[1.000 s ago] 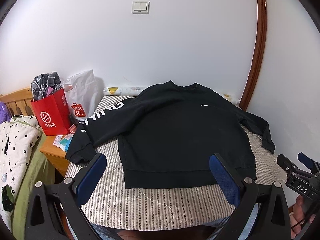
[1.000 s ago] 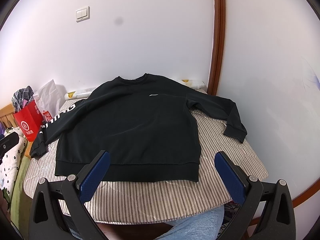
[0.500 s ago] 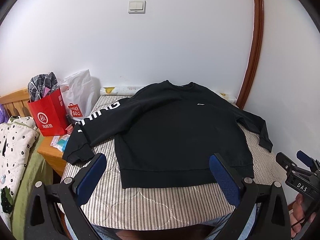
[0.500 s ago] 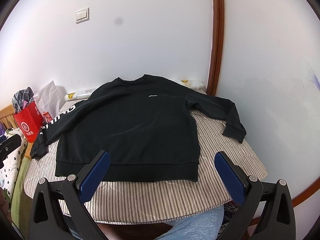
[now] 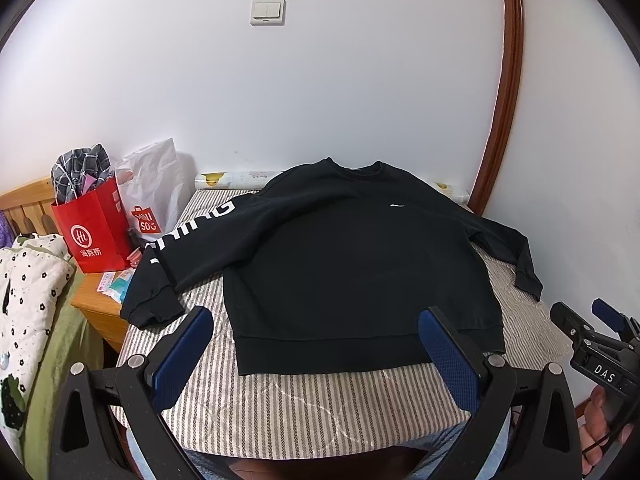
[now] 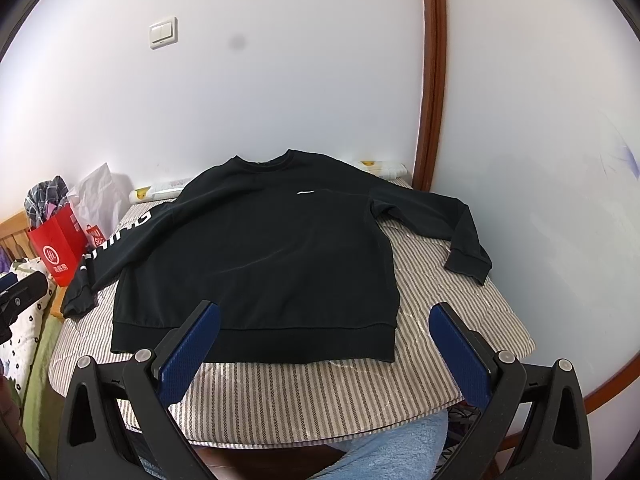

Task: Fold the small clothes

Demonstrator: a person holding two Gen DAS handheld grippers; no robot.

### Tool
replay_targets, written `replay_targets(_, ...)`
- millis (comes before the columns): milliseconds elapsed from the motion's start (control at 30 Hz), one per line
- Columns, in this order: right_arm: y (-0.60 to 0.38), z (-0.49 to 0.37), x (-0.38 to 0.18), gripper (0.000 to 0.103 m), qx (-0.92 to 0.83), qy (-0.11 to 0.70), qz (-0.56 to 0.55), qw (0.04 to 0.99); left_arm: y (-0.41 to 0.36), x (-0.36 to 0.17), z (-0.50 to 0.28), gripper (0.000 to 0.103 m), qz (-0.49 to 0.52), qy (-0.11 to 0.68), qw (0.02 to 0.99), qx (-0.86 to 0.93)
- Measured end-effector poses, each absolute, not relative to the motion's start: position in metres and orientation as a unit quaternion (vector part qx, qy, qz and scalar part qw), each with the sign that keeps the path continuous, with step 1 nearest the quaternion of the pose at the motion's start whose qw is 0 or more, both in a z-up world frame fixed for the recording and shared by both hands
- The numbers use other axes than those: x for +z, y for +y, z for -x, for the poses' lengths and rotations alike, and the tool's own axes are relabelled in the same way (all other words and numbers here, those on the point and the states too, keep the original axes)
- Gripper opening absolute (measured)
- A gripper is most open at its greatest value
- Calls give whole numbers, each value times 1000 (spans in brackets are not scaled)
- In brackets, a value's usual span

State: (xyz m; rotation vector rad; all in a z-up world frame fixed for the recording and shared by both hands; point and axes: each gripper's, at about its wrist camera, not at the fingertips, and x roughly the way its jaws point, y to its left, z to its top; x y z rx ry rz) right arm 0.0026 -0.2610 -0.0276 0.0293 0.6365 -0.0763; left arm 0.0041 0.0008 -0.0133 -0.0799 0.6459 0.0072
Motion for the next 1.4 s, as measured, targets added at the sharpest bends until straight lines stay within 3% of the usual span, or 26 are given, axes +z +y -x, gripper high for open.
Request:
replay_targets(1033,-264,-1,-27,102,-44,310,-17,950,-3,-9,-13,103,42,314,948,-20)
replay_targets(1400,-253,-32,-58,103,-42,330,13,943,33,-69,-58,103,24,357,934,16)
